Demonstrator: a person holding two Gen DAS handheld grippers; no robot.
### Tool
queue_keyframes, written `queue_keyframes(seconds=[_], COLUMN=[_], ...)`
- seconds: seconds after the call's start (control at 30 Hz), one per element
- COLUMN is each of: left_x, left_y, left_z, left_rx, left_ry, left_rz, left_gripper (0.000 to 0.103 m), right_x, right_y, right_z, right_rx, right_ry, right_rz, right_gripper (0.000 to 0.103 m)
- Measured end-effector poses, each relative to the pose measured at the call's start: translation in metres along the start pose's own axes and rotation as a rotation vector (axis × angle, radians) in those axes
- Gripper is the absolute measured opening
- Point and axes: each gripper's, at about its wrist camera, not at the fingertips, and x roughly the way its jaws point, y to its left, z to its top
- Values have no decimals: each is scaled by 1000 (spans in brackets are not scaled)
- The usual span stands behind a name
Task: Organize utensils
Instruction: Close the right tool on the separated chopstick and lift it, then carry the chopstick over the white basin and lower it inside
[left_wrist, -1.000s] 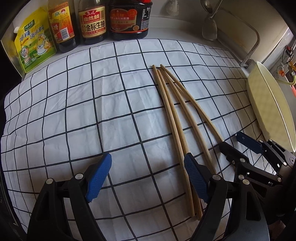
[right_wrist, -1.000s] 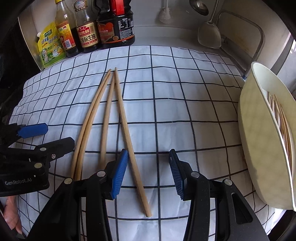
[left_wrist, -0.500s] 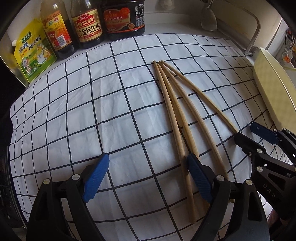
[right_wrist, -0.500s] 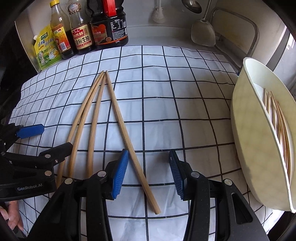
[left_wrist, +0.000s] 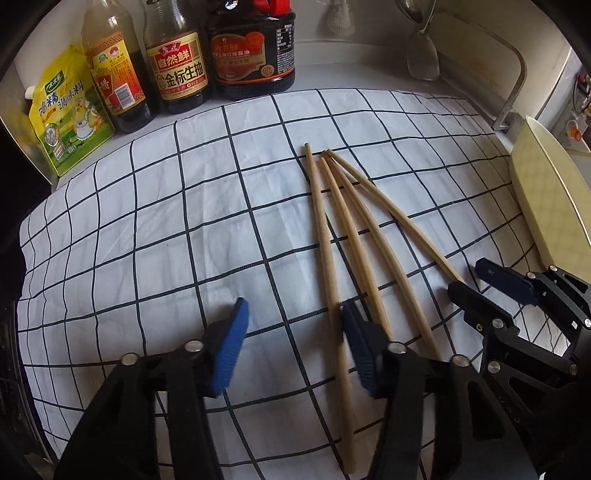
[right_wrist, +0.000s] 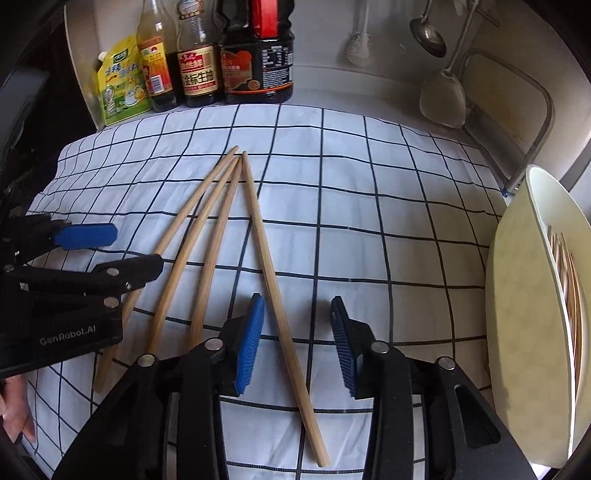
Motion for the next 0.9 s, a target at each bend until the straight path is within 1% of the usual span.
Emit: queue_keyframes(seconds=[0.03, 0.07, 0.1, 0.17, 0.27, 0.43, 0.67, 0.8, 0.9], left_x=[-1, -2, -2, -3, -7, -22, -55, -74, -87], left_y=[0, 0, 1, 4, 6, 6, -1, -13, -27], left_z=[-1, -1, -2, -3, -7, -15, -13, -6, 4], left_rx=[2, 2, 1, -6, -7, -10, -1, 13, 24], left_ry=[-1, 0, 4, 15, 29, 39, 16, -5, -31], left_rz=[-5, -11, -19, -39, -46, -64, -84, -94, -113], left_gripper=[29, 16, 7, 7, 7, 7, 7, 7, 7], right_x=[0, 0, 0, -1, -4, -23, -63, -87, -108], right_y=[3, 5, 6, 5, -4, -16, -20, -29, -43], right_z=[1, 1, 2, 3, 0, -5, -8, -10, -12], right_rx=[-13, -22, -28, -5, 75, 169, 189, 195, 215], right_ry=[4, 9, 13, 21, 37, 37, 5, -29, -61], right_rz=[9, 11, 7, 19, 62, 119, 159, 160, 151], right_gripper=[17, 8, 7, 6, 6, 6, 6, 6, 6])
